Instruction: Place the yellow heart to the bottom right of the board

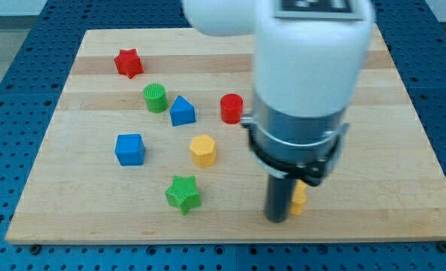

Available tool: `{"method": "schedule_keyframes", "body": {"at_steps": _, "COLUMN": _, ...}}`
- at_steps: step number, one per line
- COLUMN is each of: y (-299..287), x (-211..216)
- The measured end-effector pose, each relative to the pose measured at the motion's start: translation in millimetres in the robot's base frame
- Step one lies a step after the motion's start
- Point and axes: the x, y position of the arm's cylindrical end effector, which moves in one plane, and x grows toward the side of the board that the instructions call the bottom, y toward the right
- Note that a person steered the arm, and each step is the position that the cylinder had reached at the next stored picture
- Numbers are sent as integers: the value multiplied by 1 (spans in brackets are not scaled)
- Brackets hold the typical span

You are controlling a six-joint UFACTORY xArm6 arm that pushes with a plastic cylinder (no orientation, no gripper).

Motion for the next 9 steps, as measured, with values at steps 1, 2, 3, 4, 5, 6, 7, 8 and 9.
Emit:
{"method": "schedule_keyframes", "body": {"at_steps": 1, "y": 31, "x": 0}}
{"method": "schedule_keyframes", "body": {"at_steps": 2, "y": 0, "x": -7}}
{"method": "schedule_keyframes", "body": {"at_steps": 3, "y": -7, "x": -25}}
{"method": "schedule_keyframes", "body": {"at_steps": 4, "y": 17, "x": -35}}
{"method": "schedule_keyframes", "body": {"at_steps": 5, "y": 51, "x": -37}}
{"method": "schedule_keyframes", "body": {"at_steps": 6, "y": 87, "x": -26}}
{"method": "schedule_keyframes", "body": {"at_steps": 7, "y": 95, "x": -28}}
{"method": "schedule_keyframes", "body": {"at_steps": 8, "y": 99, "x": -67}}
{"method": "schedule_keyframes", "body": {"at_steps": 9, "y": 121, "x": -72}}
